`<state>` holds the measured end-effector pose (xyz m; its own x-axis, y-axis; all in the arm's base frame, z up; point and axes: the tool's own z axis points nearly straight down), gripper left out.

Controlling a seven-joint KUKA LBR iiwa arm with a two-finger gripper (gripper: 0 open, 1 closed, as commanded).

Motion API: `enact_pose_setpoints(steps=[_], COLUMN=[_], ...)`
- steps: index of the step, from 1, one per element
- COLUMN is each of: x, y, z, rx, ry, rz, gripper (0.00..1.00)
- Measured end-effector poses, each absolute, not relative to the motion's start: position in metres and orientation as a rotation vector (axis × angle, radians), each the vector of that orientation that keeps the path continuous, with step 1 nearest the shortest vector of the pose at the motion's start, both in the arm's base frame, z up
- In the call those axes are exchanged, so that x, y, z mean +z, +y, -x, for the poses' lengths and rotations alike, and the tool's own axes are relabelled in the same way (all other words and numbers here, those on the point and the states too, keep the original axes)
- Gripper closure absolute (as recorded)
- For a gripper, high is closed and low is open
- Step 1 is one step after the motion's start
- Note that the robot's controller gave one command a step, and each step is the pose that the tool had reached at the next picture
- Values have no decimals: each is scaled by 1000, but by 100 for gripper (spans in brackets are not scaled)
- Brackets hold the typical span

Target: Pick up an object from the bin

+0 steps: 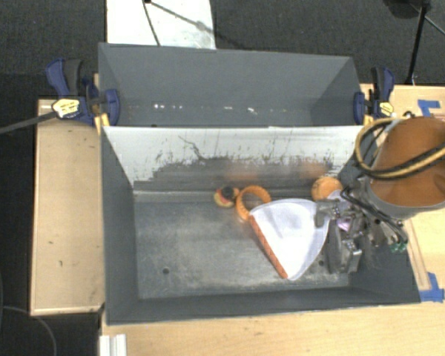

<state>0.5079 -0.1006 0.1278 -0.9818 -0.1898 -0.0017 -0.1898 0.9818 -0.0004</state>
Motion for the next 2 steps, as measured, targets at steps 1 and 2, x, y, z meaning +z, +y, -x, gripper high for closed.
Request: enact_pose_setpoints(steps=[1,2], x=[92,72], y=[-76,-53], z=[-500,-500], rx=[-2,1], ry=[3102,3029], rz=[457,828], gripper=[0,100])
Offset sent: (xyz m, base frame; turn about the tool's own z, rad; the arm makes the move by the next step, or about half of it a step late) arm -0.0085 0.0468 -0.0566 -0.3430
